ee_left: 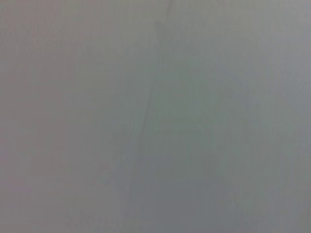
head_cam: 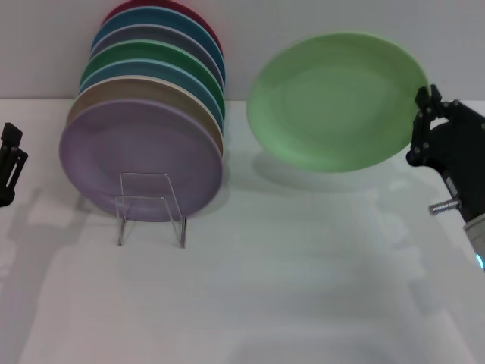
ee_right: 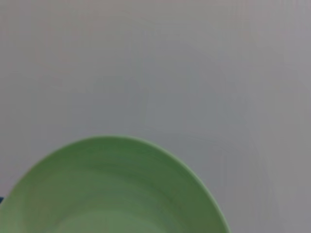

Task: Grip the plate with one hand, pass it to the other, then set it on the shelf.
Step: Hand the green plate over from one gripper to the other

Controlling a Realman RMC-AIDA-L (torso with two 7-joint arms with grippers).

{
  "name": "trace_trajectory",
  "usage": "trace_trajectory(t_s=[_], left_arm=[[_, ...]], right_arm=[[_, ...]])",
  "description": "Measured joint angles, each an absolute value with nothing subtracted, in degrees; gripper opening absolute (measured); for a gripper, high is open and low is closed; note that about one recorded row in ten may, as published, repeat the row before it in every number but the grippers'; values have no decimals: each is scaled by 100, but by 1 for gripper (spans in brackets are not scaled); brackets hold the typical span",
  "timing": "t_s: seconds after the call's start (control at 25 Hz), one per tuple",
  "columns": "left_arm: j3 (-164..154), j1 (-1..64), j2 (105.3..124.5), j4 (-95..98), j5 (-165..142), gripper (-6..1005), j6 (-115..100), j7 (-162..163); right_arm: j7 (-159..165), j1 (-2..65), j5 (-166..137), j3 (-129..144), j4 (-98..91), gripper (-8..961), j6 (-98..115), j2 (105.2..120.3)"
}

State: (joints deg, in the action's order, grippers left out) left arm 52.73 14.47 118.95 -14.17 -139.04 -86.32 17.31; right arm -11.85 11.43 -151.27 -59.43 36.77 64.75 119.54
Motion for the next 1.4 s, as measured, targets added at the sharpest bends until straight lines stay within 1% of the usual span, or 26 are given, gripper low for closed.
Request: trace_trajectory(t_s=[0.28, 0.48, 0.68, 1.4], left_arm=[[4754, 1255, 11897, -1529, -13911, 804, -8956, 1684], [4418, 1232, 11908, -1577, -13904, 804, -8973, 1673], [4204, 1223, 11909, -1638, -13899, 804, -8954, 1670], [3915, 1193, 11909, -1696, -13894, 803, -8859, 1652]], right_arm=[[-1155, 845, -14917, -5426, 3857, 20, 6716, 11966], [-1191, 566, -14757, -5108, 3909, 20, 6956, 11963], [-1195, 455, -14728, -4936, 3913, 20, 7000, 11975], [-1214, 597, -14393, -4271, 3645, 20, 6851, 11980]])
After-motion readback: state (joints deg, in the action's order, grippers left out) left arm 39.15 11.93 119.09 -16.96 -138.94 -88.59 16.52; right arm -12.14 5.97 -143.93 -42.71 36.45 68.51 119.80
